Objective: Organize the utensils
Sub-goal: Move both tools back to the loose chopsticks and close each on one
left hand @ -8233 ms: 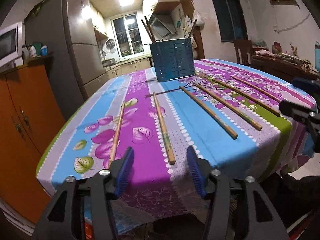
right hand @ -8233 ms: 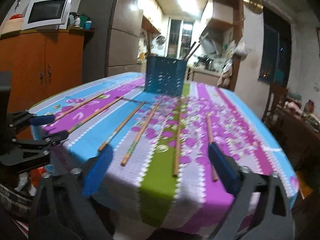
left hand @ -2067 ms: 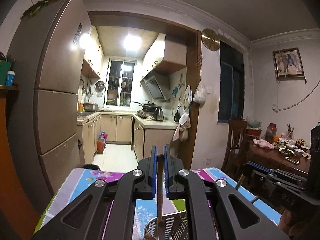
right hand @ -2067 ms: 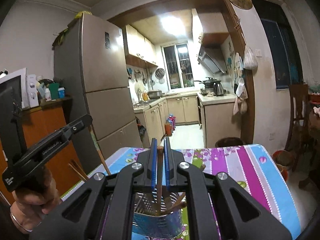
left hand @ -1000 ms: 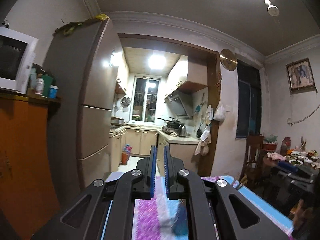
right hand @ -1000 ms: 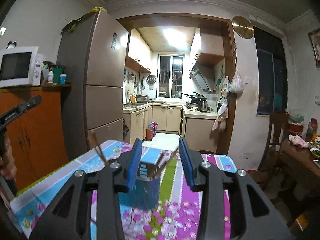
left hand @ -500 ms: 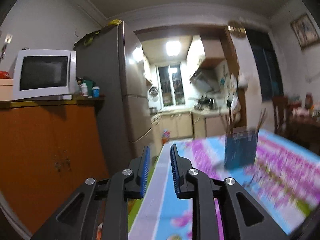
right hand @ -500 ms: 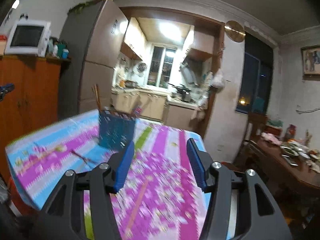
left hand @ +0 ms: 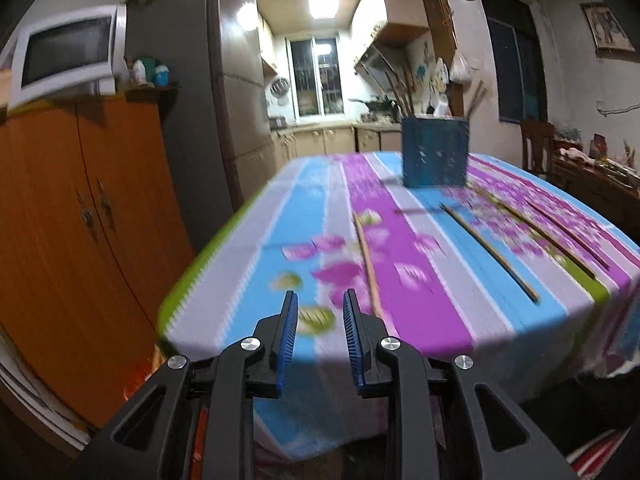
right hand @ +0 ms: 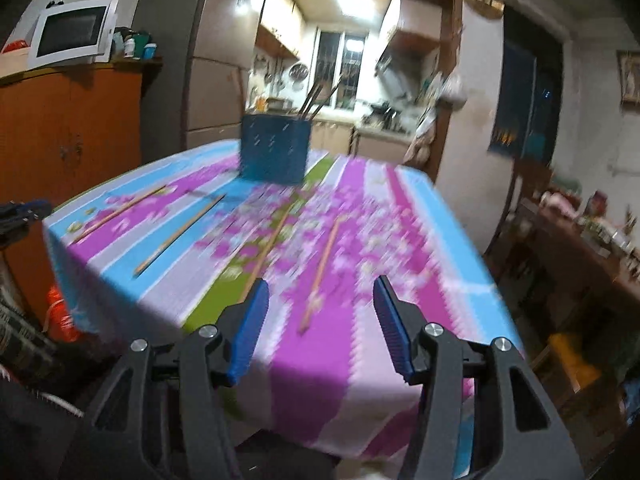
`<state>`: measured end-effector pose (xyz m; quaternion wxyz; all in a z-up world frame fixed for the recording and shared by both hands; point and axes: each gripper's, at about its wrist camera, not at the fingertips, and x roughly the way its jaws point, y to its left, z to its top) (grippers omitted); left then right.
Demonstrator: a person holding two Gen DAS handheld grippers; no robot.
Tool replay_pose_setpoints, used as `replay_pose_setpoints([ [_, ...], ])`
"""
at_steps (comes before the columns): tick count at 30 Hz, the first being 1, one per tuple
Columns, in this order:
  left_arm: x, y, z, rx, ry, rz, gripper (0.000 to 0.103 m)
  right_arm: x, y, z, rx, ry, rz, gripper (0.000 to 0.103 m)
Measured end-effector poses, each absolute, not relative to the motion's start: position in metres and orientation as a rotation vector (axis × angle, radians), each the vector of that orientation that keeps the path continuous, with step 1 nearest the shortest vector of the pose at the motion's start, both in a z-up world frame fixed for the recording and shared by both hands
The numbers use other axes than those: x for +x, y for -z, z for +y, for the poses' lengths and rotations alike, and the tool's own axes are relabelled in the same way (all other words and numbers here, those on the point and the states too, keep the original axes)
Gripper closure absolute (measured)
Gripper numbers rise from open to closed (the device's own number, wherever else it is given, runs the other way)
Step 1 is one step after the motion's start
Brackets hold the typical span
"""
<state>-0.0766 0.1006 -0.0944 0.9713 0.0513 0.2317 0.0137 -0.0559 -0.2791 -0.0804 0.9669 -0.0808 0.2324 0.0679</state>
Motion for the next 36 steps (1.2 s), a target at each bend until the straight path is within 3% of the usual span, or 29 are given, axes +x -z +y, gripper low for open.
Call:
replay_pose_setpoints([
  [10,-0.078,0.121,0.068,0.216,0.029,0.468,0.078,-0.057,0.115,-0.254,-0.116,-0.225,0.518,0.059],
  [18,-0.058,0.124,0.065,0.256,0.034,0.450,0.078,-0.041,0.117,-0.229,-0.143,-0.256,0.493,0.059],
  [24,-0.054,0.128,0.063,0.258,0.040,0.447,0.078,-0.024,0.125,-0.230,-0.105,-0.211,0.535,0.075],
  [36,-0.046,0.134,0.066,0.229,0.056,0.469,0.078,-0.013,0.131,-0.229,-0.090,-0.195,0.560,0.081],
])
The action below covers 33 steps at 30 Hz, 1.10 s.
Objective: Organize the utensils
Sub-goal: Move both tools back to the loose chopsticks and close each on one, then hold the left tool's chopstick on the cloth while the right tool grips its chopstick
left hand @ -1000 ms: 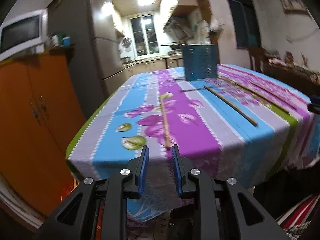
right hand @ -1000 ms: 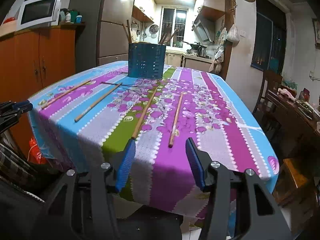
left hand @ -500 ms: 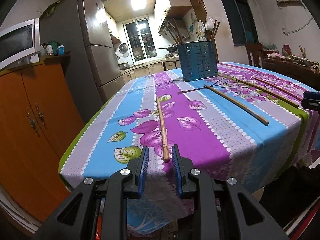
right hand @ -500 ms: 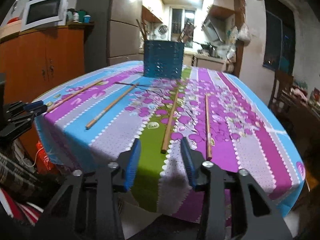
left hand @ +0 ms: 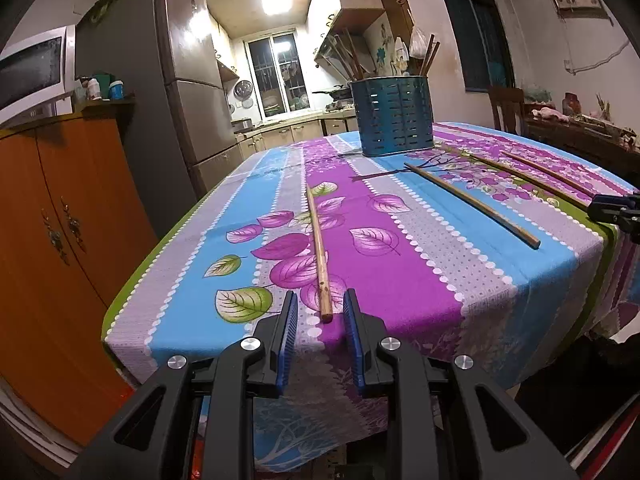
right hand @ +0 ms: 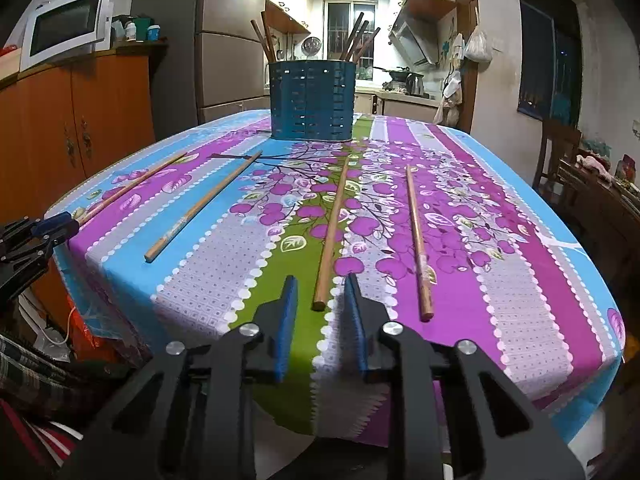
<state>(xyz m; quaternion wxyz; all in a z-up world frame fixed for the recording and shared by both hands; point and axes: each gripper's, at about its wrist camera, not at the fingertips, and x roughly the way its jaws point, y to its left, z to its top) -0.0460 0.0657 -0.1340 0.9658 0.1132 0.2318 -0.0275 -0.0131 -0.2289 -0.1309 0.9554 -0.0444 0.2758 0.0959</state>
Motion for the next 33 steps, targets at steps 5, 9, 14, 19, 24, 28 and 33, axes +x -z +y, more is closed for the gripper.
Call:
replay_pose_setpoints([
  [5,-0.046,0.134,0.066,0.218,0.064,0.470,0.079,-0.010,0.130,-0.229,-0.074,-0.199,0.567,0.085],
  [9,-0.046,0.134,0.064,0.197,0.085,0.480,0.090,-0.009,0.131,-0.227,-0.072,-0.192,0.566,0.085],
  [14,-0.046,0.134,0.063,0.186,0.083,0.482,0.091,-0.008,0.130,-0.227,-0.061,-0.188,0.568,0.085],
  [19,-0.045,0.133,0.063,0.186,0.080,0.486,0.091,-0.008,0.131,-0.228,-0.057,-0.194,0.566,0.090],
  [24,-0.041,0.130,0.058,0.193,0.053,0.525,0.095,-0.009,0.131,-0.229,-0.028,-0.199,0.562,0.098],
  [28,-0.030,0.122,0.053,0.176,0.000,0.611,0.096,-0.007,0.130,-0.230,-0.011,-0.208,0.571,0.098],
  [33,-0.021,0.117,0.050,0.164,-0.037,0.689,0.096,-0.012,0.122,-0.230,-0.006,-0.211,0.550,0.098],
])
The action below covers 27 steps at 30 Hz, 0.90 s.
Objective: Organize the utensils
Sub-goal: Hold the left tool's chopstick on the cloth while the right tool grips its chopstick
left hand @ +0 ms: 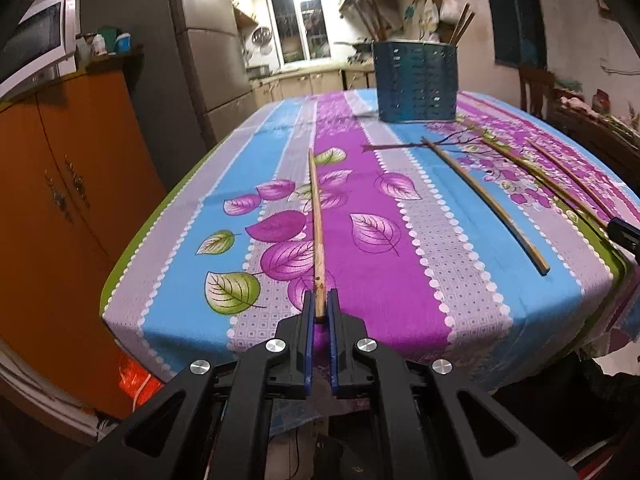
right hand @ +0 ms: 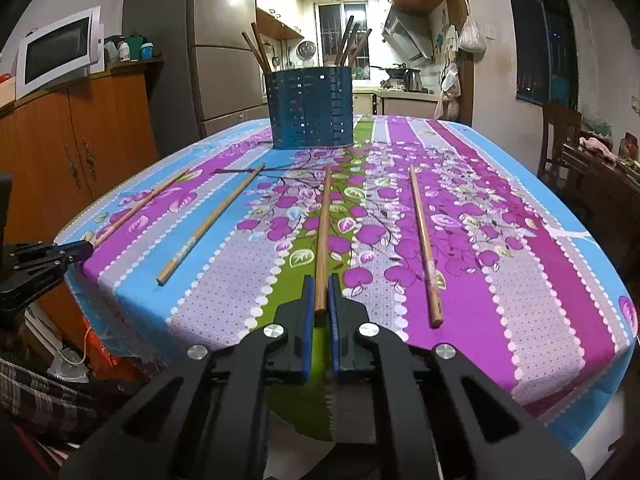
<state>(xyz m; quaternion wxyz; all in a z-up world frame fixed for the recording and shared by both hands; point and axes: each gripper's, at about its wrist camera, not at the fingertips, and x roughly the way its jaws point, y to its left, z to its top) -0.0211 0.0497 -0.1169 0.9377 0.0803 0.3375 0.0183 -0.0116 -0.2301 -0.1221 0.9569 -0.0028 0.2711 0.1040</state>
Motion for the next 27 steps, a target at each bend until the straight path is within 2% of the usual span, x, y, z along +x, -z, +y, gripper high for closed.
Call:
replay_pose_setpoints([
  [27,-0.0162,0.1138,0.0472,0.164,-0.052,0.745,0.096,-0.0167,0.1154,-0.2251,-0.036,-0.224,0.530,0.098],
])
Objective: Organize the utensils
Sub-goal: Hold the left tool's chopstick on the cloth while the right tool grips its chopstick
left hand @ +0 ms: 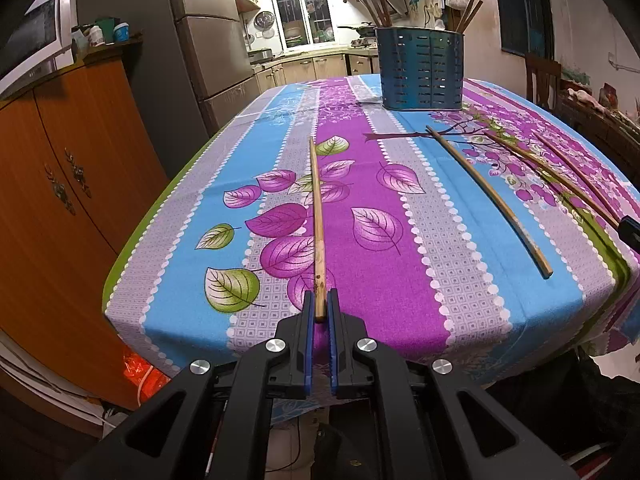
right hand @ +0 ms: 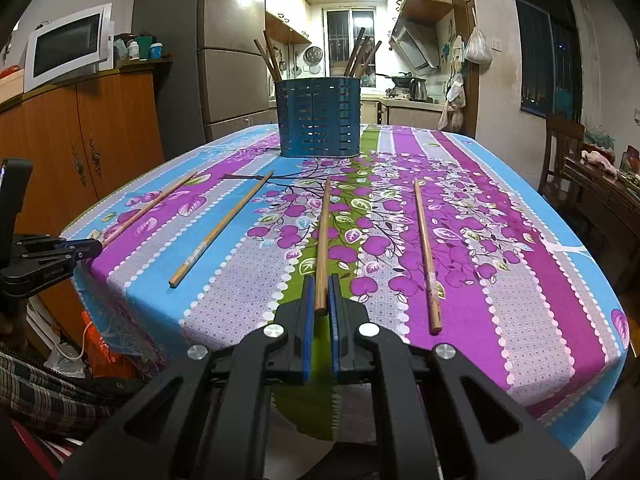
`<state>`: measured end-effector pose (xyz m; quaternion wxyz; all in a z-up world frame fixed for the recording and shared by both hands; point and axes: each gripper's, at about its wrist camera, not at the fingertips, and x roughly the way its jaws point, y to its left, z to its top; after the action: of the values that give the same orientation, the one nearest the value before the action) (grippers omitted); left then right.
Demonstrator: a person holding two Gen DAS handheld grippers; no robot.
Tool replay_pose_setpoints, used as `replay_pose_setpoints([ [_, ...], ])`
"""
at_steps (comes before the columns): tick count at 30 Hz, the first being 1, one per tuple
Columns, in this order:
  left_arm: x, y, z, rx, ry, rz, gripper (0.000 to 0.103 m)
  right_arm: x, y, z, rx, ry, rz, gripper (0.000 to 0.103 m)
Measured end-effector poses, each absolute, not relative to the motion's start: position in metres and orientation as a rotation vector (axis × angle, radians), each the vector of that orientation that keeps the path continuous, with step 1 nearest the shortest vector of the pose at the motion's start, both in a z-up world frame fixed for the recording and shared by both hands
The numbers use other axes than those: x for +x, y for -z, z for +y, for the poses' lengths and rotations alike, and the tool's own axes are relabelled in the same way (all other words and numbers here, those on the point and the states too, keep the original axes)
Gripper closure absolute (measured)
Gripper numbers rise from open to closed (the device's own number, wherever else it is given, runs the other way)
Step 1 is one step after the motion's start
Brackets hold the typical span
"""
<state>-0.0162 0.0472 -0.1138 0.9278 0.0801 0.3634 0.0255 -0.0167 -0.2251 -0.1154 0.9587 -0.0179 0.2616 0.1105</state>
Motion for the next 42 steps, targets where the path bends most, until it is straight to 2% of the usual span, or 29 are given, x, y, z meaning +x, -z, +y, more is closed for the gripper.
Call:
replay_pose_setpoints([
  [42,-0.016,0.114,0.045,0.185,-0.056,0.746,0.096,-0.020,0.102,-0.228,-0.036,-0.224,0.495,0.098],
])
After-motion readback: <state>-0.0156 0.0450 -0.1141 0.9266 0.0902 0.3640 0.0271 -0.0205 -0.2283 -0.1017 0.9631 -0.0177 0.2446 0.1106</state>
